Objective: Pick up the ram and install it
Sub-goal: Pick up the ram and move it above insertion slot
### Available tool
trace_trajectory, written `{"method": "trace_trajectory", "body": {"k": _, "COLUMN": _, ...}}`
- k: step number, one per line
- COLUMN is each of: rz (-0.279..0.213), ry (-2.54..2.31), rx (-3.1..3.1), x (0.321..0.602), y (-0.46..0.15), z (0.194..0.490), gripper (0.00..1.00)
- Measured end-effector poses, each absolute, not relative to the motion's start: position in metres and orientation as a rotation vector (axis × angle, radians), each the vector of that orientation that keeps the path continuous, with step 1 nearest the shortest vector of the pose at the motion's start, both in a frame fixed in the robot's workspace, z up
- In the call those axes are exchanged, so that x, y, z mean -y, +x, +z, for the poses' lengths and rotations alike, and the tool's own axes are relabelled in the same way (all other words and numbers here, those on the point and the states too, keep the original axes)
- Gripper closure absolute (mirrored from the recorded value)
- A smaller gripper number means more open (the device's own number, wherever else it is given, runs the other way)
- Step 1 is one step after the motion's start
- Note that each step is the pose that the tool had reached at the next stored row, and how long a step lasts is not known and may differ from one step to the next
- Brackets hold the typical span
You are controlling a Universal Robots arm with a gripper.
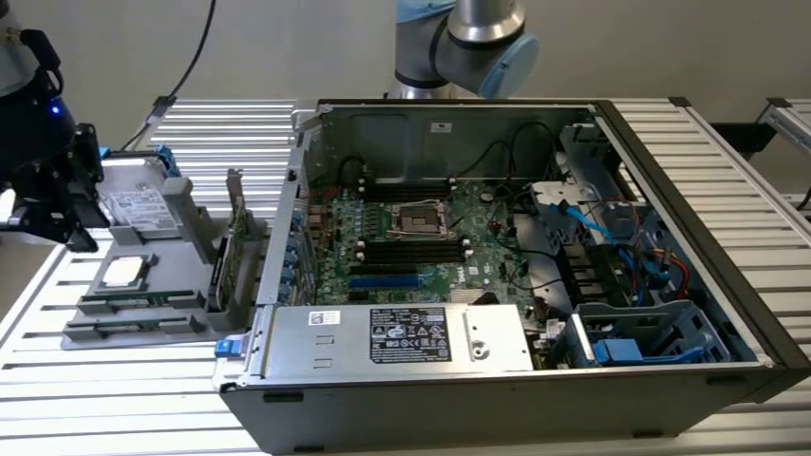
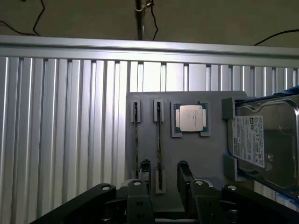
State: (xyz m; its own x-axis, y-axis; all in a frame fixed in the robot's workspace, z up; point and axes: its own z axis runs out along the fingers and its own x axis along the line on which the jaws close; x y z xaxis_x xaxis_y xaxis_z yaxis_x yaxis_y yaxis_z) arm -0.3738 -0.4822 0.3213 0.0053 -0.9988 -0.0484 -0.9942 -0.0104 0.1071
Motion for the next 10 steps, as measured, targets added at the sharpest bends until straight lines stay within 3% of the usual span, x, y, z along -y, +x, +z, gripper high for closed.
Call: {"method": "trace_trajectory", "body": {"k": 10, "rz": -0.152, "ry": 2.207, "rx": 2.189, "x": 0.494, "y": -0.374, "z": 0.307, "gripper": 0.63}}
